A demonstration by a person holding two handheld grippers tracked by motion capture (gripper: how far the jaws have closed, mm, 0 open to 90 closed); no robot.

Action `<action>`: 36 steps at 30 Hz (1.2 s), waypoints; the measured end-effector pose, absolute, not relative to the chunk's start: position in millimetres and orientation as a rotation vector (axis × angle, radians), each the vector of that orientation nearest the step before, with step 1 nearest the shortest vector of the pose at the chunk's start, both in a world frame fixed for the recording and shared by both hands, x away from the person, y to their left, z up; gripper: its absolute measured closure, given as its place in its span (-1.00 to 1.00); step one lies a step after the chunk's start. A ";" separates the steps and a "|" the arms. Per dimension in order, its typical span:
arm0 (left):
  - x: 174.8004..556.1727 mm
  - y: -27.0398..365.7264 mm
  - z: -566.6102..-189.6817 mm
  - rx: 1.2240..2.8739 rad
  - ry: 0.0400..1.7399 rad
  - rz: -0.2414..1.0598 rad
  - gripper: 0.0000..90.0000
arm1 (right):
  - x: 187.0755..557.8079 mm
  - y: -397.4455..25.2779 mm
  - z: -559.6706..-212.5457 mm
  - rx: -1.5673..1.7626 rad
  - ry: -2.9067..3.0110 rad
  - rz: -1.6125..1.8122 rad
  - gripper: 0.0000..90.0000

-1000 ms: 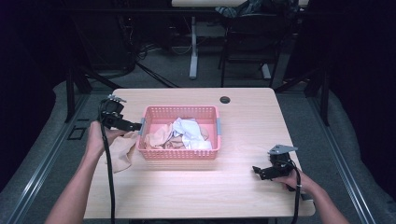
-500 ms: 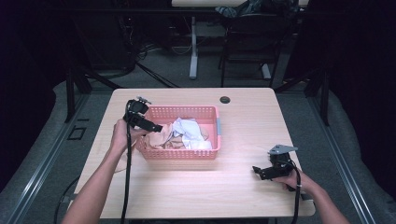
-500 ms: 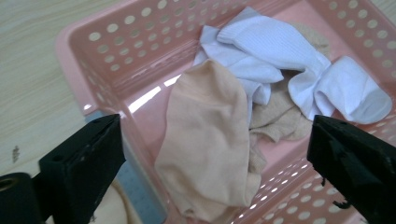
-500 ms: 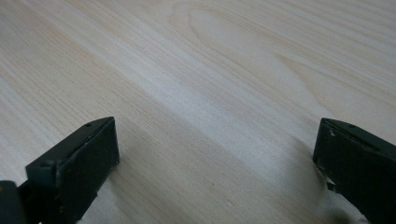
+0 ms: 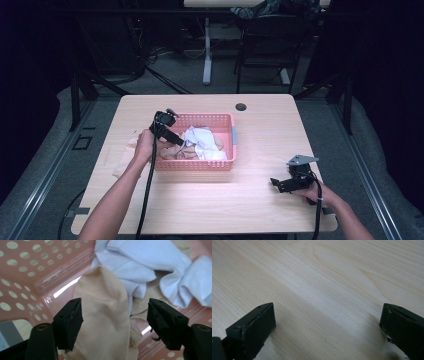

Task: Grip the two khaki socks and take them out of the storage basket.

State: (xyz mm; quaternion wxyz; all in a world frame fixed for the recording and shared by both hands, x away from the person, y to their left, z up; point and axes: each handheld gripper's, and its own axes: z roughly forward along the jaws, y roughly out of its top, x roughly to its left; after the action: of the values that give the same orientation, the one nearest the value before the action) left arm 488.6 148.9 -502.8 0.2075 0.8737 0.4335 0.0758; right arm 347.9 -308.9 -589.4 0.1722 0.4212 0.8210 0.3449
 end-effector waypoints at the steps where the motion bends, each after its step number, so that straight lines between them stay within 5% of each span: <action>1: 489.4 147.9 -504.5 2.436 1.219 0.214 -0.27 | 347.9 -308.9 -589.4 1.195 2.330 0.978 -1.00; 15: 497.7 136.8 -521.1 2.508 1.301 0.202 0.11 | 347.9 -308.9 -589.4 1.195 2.330 0.979 -1.00; 27: 500.7 138.6 -525.9 2.531 1.336 0.204 0.87 | 347.9 -308.9 -589.4 1.195 2.330 0.979 -1.00; 36: 493.5 158.4 -503.3 2.449 1.300 0.239 0.90 | 347.9 -308.8 -589.5 1.195 2.330 0.979 -1.00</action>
State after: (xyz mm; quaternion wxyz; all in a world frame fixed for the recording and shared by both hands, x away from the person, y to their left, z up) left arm 493.5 158.4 -503.3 0.1782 0.8660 0.4596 0.0845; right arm 347.9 -308.8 -589.5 0.1724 0.4210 0.8210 0.3450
